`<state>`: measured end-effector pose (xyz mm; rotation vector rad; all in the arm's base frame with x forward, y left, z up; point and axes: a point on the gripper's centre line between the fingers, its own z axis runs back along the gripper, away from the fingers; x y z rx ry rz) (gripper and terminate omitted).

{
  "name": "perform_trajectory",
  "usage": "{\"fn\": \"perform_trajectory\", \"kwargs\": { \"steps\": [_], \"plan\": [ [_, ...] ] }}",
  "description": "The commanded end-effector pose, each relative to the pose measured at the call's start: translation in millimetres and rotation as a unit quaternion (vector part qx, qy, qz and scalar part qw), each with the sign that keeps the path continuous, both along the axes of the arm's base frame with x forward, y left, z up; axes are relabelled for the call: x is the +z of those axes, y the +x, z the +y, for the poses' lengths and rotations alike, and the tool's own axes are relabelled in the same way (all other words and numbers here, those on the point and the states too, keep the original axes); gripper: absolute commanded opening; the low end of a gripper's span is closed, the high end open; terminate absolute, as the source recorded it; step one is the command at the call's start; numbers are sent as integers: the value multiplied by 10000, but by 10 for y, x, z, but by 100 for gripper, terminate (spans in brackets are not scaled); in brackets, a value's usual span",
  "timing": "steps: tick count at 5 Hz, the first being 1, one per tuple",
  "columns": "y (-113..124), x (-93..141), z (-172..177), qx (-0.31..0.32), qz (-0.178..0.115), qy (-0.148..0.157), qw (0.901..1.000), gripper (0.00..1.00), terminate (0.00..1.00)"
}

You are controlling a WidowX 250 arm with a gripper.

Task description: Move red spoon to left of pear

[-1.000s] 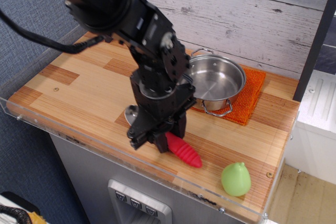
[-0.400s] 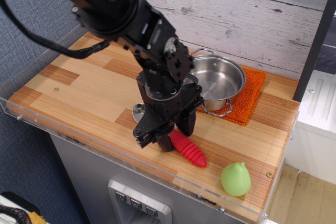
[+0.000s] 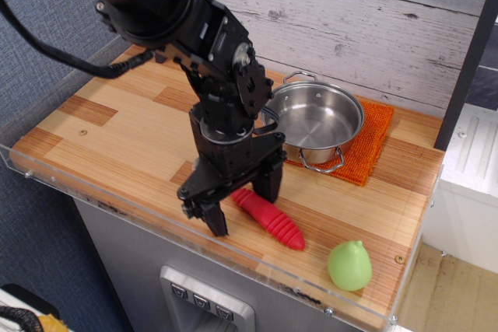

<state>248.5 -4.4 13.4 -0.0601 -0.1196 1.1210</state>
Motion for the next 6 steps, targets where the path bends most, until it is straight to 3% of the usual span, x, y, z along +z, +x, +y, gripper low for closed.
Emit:
{"fn": "perform_trajectory", "kwargs": {
  "steps": [1,2,3,4,6],
  "plan": [
    [-103,532,139,189,-669,133,9975,100,0],
    [-189,672,411,-243,-520,374,9976,100,0],
    [-217,797,722,-1009,-197,856,9910,100,0],
    [-229,849,973,-2163,218,1218,9684,100,0],
    [-592,950,1224,-3761,407,1099,9191,100,0]
  ]
}}
